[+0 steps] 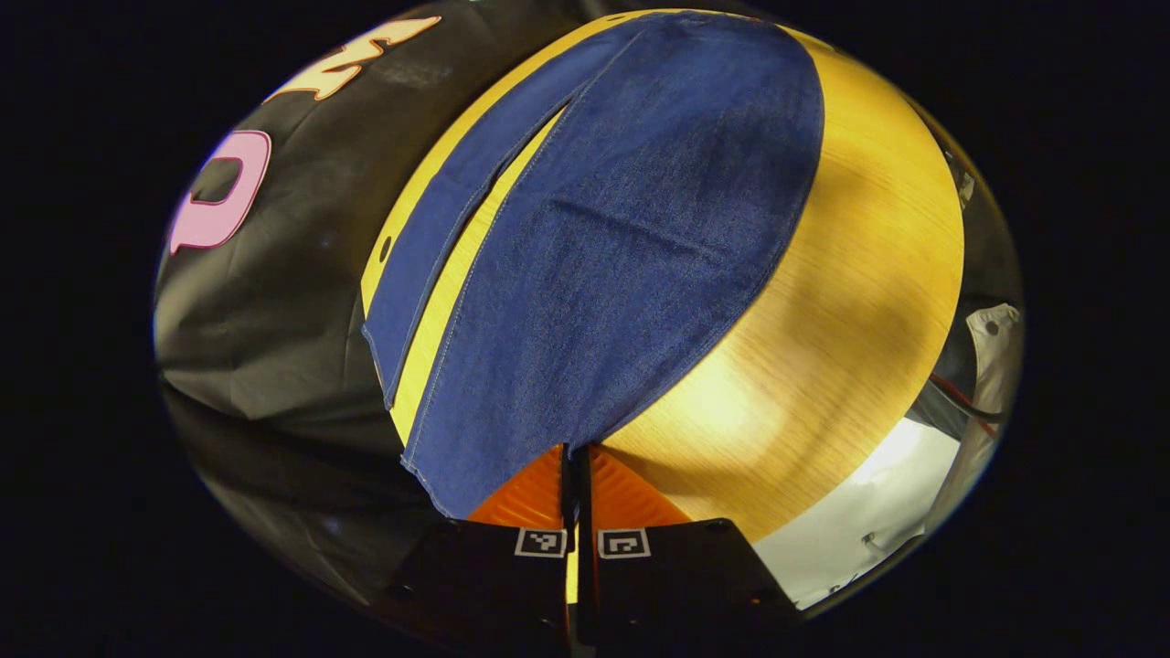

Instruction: Grasp the waist and the cuffs of the jeans and fold them to make the two legs overlap; first hold the waist and fold one-third of the jeans toward the cuffs, then hold the cuffs and fold the remaining one-third in the same direction to finish folding.

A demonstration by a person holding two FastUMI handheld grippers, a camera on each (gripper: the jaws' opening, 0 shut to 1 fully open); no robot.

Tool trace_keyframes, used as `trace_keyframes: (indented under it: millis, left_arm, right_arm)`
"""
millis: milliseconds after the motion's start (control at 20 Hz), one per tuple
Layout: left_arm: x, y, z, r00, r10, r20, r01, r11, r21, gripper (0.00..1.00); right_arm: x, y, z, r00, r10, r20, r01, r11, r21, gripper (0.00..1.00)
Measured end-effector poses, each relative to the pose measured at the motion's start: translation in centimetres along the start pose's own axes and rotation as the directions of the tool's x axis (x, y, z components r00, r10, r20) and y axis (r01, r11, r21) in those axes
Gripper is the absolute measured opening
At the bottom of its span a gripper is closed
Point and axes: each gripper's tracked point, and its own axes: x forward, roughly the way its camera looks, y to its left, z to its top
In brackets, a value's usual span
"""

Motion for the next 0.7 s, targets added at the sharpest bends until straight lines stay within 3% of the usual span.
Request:
trace_keyframes:
  millis: [200,350,700]
  left_arm:
    - [0.0,0.1,0.0,1.000,0.007,-0.012,-0.007,1.000,0.001,0.00]
    - [0.0,0.2,0.0,1.000,0.015,-0.021,-0.015,1.000,0.010,0.00]
    - [0.2,0.3,0.0,0.999,0.020,-0.028,-0.020,1.000,0.008,0.00]
  right_arm:
    - [-2.3,1.0,-5.5,0.994,0.076,-0.078,-0.090,0.976,-0.198,0.99]
    - [-3.8,3.3,-10.3,0.971,0.163,-0.175,-0.209,0.936,-0.284,0.98]
    - [-6.9,8.1,-17.7,0.887,0.317,-0.335,-0.443,0.788,-0.428,0.99]
